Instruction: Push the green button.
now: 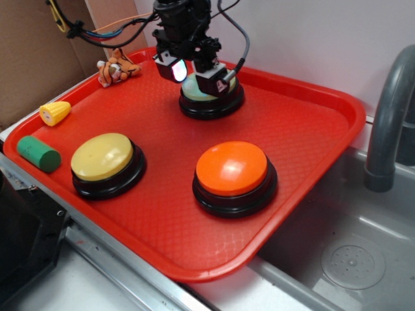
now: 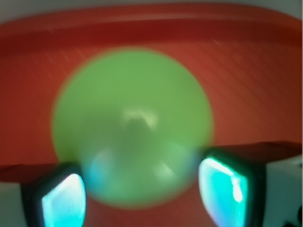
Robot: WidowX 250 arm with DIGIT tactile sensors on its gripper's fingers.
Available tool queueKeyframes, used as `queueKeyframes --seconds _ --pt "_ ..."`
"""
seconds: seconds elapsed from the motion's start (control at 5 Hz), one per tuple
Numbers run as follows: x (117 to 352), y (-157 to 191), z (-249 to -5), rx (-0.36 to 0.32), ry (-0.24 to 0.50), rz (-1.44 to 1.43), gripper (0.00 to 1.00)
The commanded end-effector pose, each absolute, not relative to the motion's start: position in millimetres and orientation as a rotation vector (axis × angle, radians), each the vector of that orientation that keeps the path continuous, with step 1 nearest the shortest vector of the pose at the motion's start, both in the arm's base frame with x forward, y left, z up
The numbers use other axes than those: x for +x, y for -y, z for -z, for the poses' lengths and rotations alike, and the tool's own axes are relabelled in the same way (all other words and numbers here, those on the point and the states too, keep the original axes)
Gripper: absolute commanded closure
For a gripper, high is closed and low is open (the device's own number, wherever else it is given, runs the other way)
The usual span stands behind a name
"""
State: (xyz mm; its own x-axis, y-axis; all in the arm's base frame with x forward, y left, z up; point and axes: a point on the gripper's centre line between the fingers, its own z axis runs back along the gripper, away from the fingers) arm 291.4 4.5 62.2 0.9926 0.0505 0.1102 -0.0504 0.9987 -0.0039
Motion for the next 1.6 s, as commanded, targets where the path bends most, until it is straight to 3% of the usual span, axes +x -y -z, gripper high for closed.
queueKeyframes --seconds 0.0,0.6,1.4 --pt "268 -20 -129 -0.002 0.225 -0.079 0.00" --pt "239 -20 -156 0.003 0.282 -0.092 0.00" --pt "212 -25 -183 -0.070 0.226 -0.187 0.00"
